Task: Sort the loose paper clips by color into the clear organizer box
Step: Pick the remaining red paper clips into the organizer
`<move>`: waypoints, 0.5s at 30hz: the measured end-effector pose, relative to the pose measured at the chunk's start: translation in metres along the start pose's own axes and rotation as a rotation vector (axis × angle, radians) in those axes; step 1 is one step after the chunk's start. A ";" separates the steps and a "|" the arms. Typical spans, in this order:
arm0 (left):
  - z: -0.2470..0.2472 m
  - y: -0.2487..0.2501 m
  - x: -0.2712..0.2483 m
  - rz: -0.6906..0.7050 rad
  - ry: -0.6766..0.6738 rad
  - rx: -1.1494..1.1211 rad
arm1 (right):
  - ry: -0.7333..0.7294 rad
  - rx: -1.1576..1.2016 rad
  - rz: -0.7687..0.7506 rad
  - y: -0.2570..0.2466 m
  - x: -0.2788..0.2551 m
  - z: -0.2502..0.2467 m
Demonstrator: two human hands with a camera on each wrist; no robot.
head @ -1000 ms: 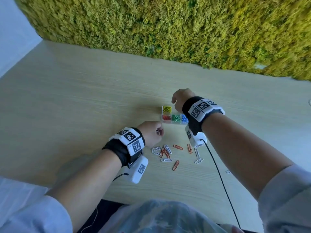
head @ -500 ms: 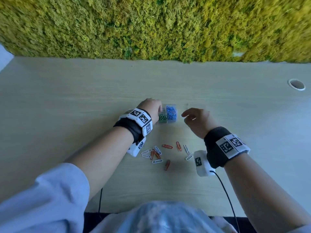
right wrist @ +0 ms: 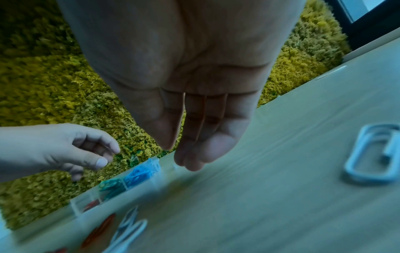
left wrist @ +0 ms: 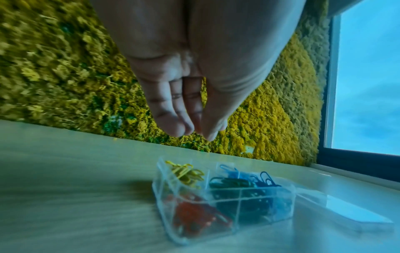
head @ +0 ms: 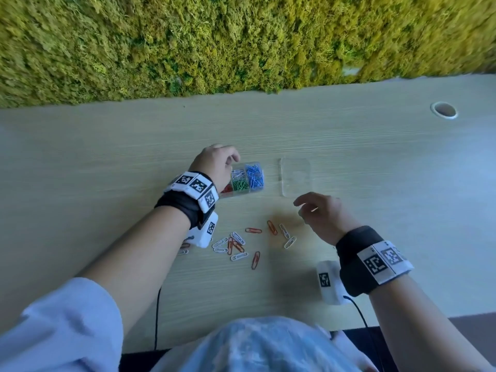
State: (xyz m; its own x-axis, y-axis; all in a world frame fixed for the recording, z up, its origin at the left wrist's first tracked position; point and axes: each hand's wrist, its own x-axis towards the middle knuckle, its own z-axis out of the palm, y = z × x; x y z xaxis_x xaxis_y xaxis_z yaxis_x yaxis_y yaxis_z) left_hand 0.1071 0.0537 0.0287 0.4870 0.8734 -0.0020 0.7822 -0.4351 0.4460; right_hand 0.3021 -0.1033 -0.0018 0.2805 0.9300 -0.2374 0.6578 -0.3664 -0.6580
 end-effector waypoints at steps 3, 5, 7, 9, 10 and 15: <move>-0.004 -0.013 -0.016 -0.037 -0.021 -0.002 | -0.046 -0.097 -0.025 -0.007 -0.002 0.007; -0.005 -0.021 -0.029 -0.078 -0.059 0.005 | -0.069 -0.170 -0.034 -0.012 0.000 0.010; -0.006 -0.028 -0.042 -0.123 -0.121 0.025 | -0.093 -0.208 -0.033 -0.017 0.002 0.013; -0.005 -0.033 -0.053 -0.173 -0.208 0.062 | -0.111 -0.238 -0.030 -0.022 0.003 0.016; -0.003 -0.035 -0.058 -0.190 -0.245 0.082 | -0.120 -0.261 -0.032 -0.024 0.003 0.018; 0.004 -0.024 -0.076 -0.150 -0.339 0.132 | -0.130 -0.360 -0.058 -0.032 0.003 0.032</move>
State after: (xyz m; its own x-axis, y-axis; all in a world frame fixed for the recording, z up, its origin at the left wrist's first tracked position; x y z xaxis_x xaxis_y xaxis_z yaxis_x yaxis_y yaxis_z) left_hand 0.0526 -0.0033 0.0147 0.4475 0.8168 -0.3640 0.8866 -0.3522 0.2997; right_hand 0.2600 -0.0880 -0.0043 0.1604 0.9369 -0.3107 0.8798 -0.2784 -0.3852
